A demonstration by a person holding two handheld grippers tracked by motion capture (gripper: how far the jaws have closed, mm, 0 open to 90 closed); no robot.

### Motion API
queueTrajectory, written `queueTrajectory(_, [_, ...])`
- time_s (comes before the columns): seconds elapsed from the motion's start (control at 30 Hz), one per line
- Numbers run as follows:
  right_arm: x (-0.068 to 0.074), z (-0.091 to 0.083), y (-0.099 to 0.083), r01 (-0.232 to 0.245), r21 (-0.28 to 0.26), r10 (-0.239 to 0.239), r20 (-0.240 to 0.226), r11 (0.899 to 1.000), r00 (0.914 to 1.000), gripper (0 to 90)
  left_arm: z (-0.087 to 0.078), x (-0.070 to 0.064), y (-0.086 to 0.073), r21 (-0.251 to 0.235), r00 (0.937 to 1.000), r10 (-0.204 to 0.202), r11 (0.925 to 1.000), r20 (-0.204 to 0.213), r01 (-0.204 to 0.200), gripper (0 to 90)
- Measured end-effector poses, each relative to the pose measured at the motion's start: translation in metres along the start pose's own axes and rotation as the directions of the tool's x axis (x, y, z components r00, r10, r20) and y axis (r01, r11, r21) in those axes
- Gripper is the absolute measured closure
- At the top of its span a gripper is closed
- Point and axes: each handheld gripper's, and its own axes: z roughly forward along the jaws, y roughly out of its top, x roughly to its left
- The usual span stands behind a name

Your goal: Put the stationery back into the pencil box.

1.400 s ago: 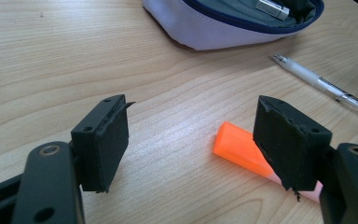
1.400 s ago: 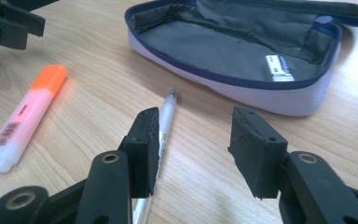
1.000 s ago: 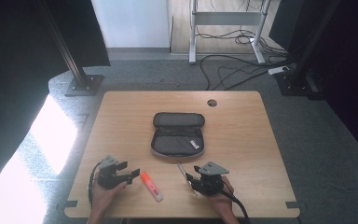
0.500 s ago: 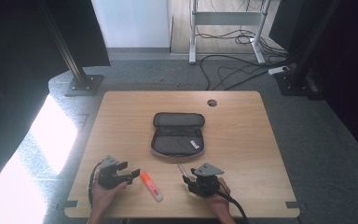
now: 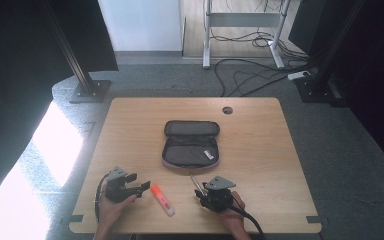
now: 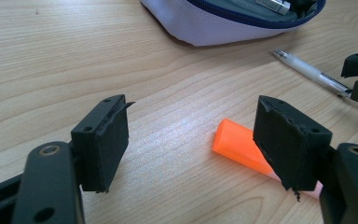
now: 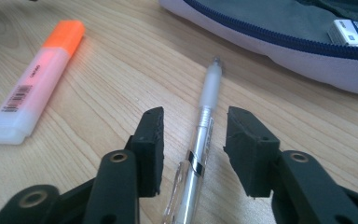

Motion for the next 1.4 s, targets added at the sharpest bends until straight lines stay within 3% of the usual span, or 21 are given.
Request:
queueTrajectory(0.5, [0.0024, 0.0057, -0.0024, 0.028, 0.048, -0.029, 0.02, 0.998, 0.9994, 65.8, 0.0005, 0.0009, -0.0006, 0.003, 1.0, -0.003, 1.0, -0.001, 0.003, 27.1])
queueTrajectory(0.97, [0.0004, 0.0038, -0.0024, 0.014, 0.061, -0.017, 0.058, 0.998, 0.9981, 77.8, 0.0011, 0.0015, -0.0012, 0.008, 1.0, -0.004, 1.0, -0.004, 0.004, 27.1])
queueTrajectory(1.4, [0.0023, -0.0038, 0.0007, 0.032, 0.026, -0.034, 0.061, 0.999, 0.9976, 78.5, 0.0004, 0.0023, -0.0013, 0.006, 1.0, -0.005, 1.0, -0.004, 0.005, 27.1])
